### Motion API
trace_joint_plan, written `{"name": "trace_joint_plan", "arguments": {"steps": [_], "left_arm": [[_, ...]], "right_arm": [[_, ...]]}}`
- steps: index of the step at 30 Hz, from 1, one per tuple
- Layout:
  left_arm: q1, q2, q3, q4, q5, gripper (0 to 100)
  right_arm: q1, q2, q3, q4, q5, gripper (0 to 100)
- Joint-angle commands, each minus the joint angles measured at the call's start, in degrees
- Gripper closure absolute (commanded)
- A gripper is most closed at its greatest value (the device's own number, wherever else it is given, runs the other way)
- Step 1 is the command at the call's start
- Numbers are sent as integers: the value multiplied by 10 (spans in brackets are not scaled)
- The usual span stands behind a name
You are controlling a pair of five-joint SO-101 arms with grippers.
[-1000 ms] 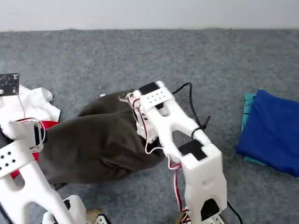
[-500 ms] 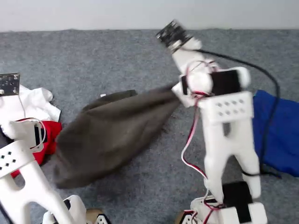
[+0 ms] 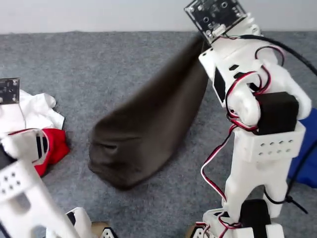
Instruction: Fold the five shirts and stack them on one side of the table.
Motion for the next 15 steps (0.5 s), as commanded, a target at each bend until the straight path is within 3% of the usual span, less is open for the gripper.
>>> {"name": "trace_joint_plan", "arguments": {"steps": [1,5,11,15], "left_arm": [[1,-78,-4,1,-4,833],[1,-129,-2,4,-4,833],[3,-140,-5,0,-4,832],[48,-144,-6,-11,-4,833]], "right_arm": [[6,-23,-28,-32,5,988],[6,-23,-28,-58,4,988],[5,-25,-28,-179,5,988],[-15,-27,-28,-231,42,988]]}}
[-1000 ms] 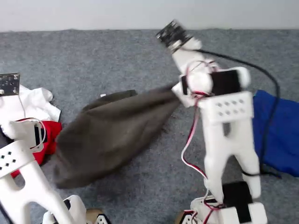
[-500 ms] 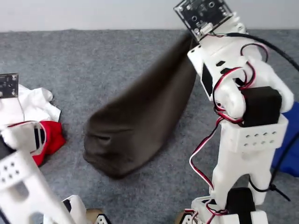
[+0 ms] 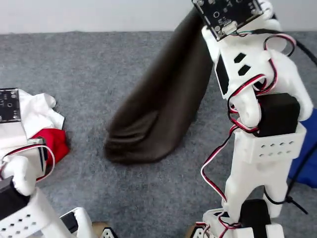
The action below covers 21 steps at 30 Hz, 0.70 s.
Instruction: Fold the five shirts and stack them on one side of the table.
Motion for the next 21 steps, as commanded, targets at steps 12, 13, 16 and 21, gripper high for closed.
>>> {"name": "trace_joint_plan", "arguments": {"steps": [12,13,16,21], "left_arm": [[55,-8,-7,-8,-3,834],[55,-8,-7,-8,-3,834],[55,-8,-7,-8,-3,835],[57,-47,-4,-11,18,865]], "right_arm": [[-149,-37,-33,-233,311,988],[-158,-37,-33,-249,331,988],[-189,-37,-33,-293,386,988],[-209,-32,-33,-334,438,988]]}}
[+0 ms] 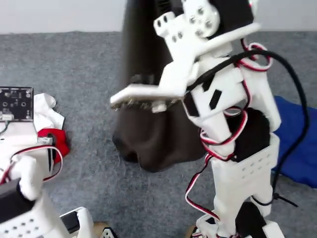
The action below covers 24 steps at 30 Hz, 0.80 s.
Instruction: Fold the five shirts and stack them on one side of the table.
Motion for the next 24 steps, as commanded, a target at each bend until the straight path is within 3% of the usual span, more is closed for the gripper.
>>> {"name": "trace_joint_plan", "arguments": {"steps": [1,9,20,24], "left_arm": [[6,-36,-3,-11,20,869],[5,-94,-2,-7,30,870],[4,-181,-2,-7,30,870],[4,-198,30,-8,30,870]], "right_arm": [[-6,-15,-25,-29,28,988],[39,10,-26,-92,31,988],[37,15,-26,-183,33,988],[-6,15,-25,-183,41,988]]}}
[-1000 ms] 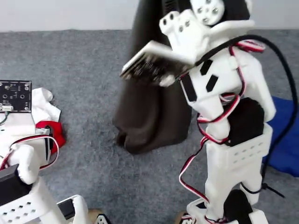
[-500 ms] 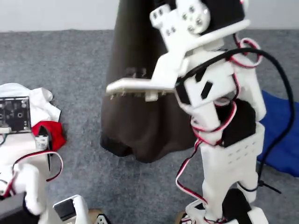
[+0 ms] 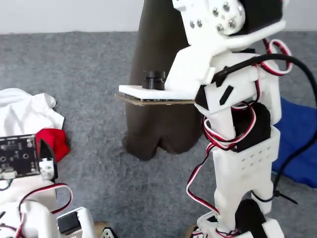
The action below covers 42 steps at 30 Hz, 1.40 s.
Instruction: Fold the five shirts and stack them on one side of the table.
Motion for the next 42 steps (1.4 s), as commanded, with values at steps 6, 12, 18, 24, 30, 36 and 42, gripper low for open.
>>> {"name": "trace_joint_plan", "arguments": {"steps": [6,12,18,24,30,36,42], "left_arm": [[-1,-45,51,-7,4,870],[-1,-56,76,-7,3,870],[-1,-55,93,-9,4,870],[-1,-54,95,-11,2,870],[-1,-54,95,-7,0,870],[-1,-54,107,-7,0,870],[-1,-54,116,-11,0,870]], "right_arm": [[-65,51,-26,-15,73,988],[55,165,-25,-15,70,988],[168,269,-24,-7,69,988],[224,385,-24,-7,69,982],[281,458,-24,-7,58,853],[329,448,-28,90,5,853],[353,380,-27,315,-118,853]]}}
